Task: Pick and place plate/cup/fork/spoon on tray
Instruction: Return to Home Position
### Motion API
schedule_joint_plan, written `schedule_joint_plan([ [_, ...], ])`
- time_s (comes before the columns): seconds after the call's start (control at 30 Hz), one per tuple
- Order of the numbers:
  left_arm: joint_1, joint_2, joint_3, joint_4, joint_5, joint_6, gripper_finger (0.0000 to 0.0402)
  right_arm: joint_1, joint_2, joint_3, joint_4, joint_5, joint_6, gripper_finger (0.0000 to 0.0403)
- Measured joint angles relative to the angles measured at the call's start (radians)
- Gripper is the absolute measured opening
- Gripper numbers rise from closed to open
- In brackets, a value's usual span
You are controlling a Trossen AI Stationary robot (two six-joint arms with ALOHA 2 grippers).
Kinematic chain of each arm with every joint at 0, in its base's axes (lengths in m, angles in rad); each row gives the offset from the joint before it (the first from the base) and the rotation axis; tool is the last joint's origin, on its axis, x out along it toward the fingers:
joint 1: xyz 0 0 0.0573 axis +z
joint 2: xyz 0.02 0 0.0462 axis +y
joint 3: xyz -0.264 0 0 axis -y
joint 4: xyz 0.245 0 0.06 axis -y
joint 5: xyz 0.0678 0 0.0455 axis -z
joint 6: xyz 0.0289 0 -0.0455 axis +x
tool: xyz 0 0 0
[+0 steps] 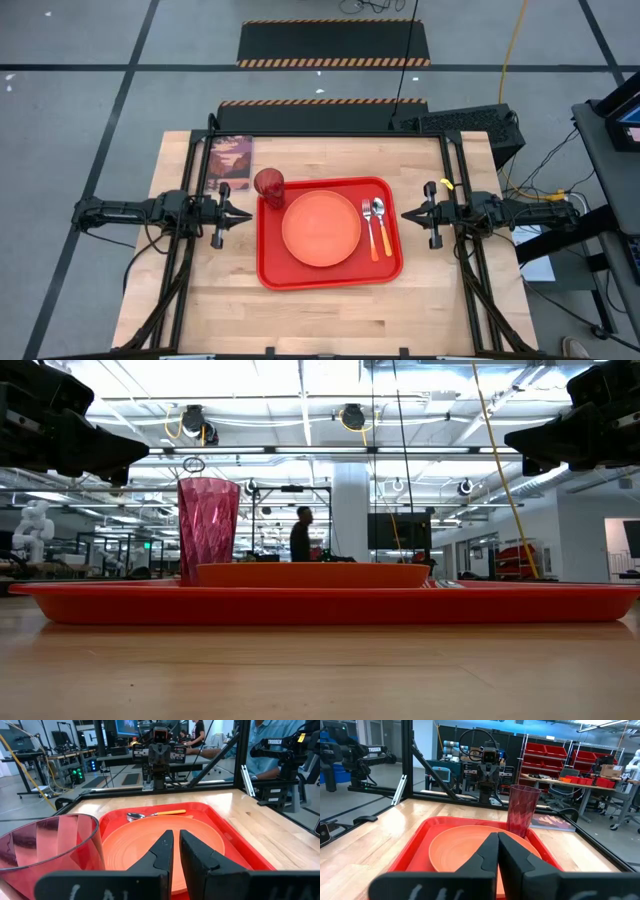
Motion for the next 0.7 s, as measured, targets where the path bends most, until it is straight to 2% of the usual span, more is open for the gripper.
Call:
schedule_joint_plan([
  [0.7, 0.000, 0.000, 0.000, 0.000, 0.000, 0.000, 0.0035, 0.000, 0.000, 0.000, 0.000, 0.000, 0.000, 0.0000],
])
